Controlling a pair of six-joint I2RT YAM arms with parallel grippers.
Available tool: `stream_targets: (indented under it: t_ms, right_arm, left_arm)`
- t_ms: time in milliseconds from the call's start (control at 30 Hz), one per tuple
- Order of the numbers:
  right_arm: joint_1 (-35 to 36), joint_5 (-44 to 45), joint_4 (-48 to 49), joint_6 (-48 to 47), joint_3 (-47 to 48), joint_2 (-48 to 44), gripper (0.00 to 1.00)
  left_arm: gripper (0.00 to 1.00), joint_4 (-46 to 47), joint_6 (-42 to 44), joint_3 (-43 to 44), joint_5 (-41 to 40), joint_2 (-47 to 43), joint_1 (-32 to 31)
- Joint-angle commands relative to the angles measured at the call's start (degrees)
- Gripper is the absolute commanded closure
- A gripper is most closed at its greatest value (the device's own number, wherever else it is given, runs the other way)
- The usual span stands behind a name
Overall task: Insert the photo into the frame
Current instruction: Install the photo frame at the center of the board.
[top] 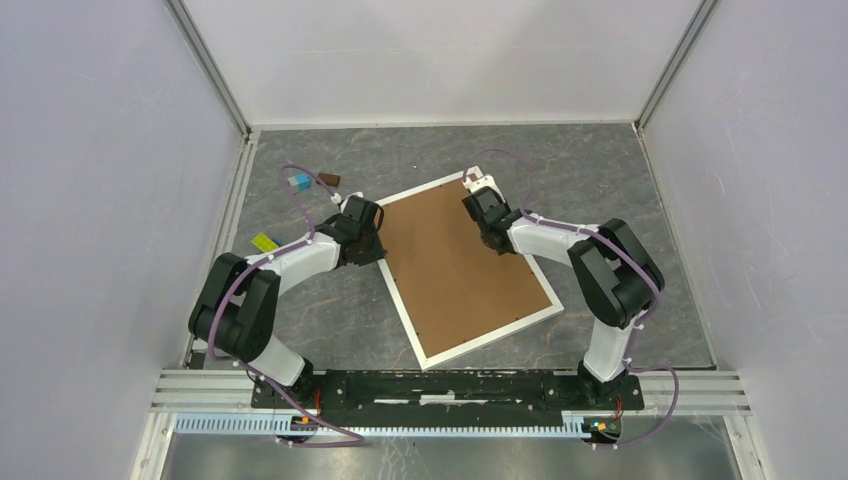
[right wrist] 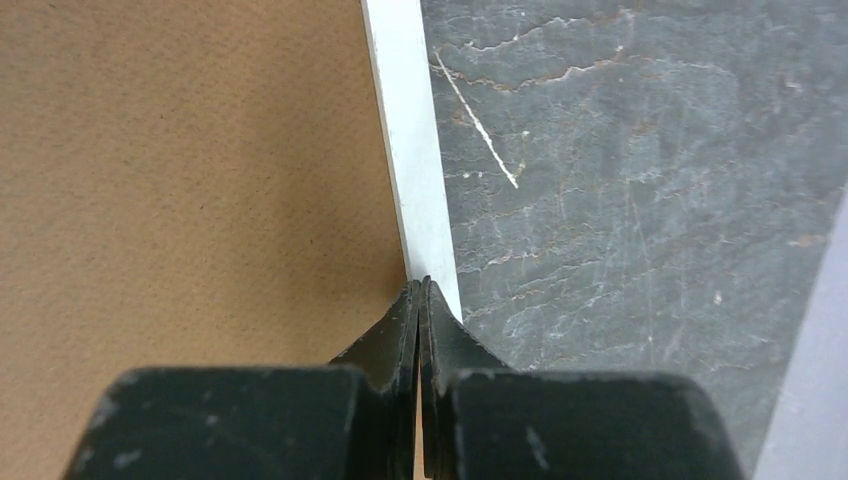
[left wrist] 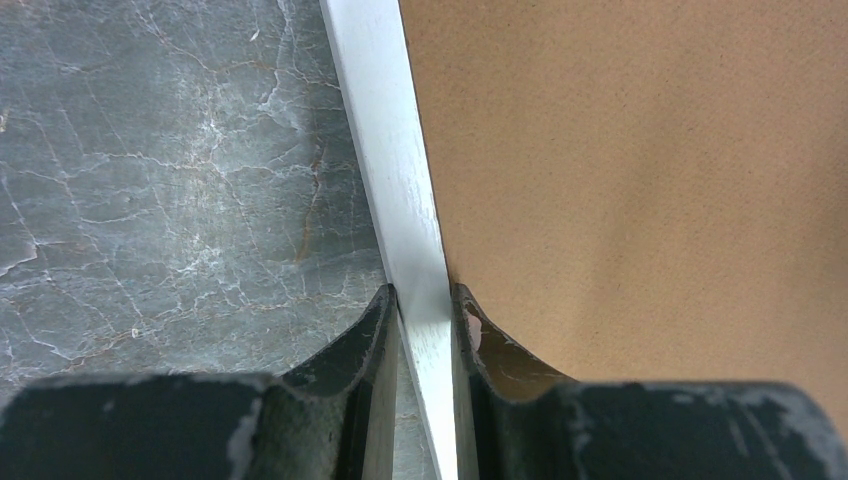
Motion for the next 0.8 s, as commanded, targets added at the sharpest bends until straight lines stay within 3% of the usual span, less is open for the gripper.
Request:
stream_targets:
  t_ms: [0, 400, 533, 667, 767]
  right_arm:
    - [5.9, -10.4, -7.7, 5.8, -2.9, 8.1, 1.00]
    - [15.1, -7.6, -14.3, 2.3, 8.0, 22.3, 1.00]
    - [14.8, -3.0, -16.7, 2.6, 9.8, 19.0, 1.00]
    - [10.3, -1.4, -19.1, 2.7, 14.0, 9.7, 1.00]
    - [5.7, -4.2, -16.5, 2.1, 16.3, 3.0, 0.92]
  left_arm:
    - [0.98, 0.4, 2.4, -1.3, 1.5, 2.6, -0.2]
    - [0.98, 0.4, 2.4, -1.4, 1.5, 2.5, -0.3]
    - [0.98, 0.4, 2.4, -1.4, 1.5, 2.5, -0.3]
    - [0.98, 0.5, 2.4, -1.4, 1.5, 2.6, -0.3]
    - [0.98, 0.4, 2.4, -1.2, 1.6, 2.8, -0.3]
